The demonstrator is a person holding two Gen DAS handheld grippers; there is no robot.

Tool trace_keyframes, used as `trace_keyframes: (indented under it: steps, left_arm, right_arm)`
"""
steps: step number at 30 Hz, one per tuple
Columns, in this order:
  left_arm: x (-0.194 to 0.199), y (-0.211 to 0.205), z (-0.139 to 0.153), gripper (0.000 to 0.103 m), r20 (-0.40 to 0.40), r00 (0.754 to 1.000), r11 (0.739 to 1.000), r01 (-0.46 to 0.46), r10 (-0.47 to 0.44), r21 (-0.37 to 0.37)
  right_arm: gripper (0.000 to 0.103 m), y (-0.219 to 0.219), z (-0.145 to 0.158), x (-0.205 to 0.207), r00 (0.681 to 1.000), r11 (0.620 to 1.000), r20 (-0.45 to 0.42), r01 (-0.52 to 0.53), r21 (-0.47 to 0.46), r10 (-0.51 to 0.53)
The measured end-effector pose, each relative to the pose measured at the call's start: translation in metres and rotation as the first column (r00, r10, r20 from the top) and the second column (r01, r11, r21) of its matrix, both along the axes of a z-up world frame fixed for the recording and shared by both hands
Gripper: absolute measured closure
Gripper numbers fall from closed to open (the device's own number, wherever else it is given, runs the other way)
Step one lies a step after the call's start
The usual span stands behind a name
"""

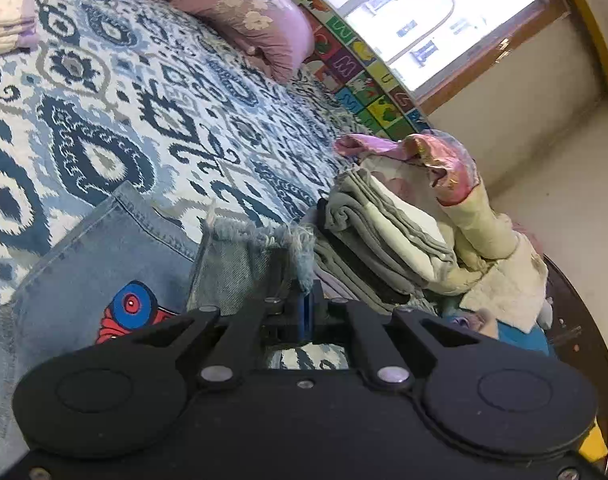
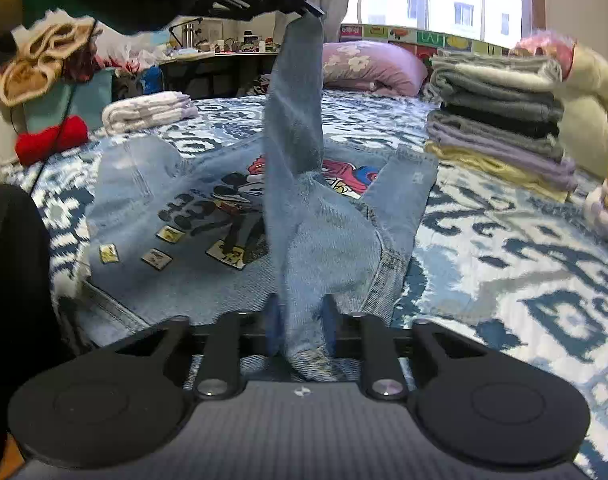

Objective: Fold clothes

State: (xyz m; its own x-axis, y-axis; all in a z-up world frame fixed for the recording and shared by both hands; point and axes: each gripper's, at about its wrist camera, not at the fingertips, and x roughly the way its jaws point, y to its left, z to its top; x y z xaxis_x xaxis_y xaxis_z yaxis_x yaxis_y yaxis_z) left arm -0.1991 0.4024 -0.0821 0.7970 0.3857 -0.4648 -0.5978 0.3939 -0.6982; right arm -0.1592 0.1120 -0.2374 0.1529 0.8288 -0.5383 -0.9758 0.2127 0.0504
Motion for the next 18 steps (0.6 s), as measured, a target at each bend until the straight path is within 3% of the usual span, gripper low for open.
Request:
trace_keyframes:
  steps: [4, 12, 18]
  left_arm:
    - [0.030, 0.005, -0.006, 0.103, -0.077, 0.997, 0.999, 0.003, 0.000, 0.038]
    - [0.098, 0.012, -0.049, 0.103, -0.238, 0.970, 0.996, 0.063, -0.048, 0.057]
    - [0.144, 0.011, -0.076, 0.103, -0.356, 0.928, 0.985, 0.146, -0.105, 0.089]
  right_arm:
    - [0.093, -0.010, -0.001, 0.025, 0.978, 0.998, -0.205, 0.056, 0.036, -0.047]
    - [0.093, -0.019, -0.011, 0.049, 0.906, 0.990, -0.411, 0.130, 0.046, -0.099]
    - [0.093, -0.025, -0.020, 0.065, 0.845, 0.984, -0.520, 0.170, 0.045, -0.122]
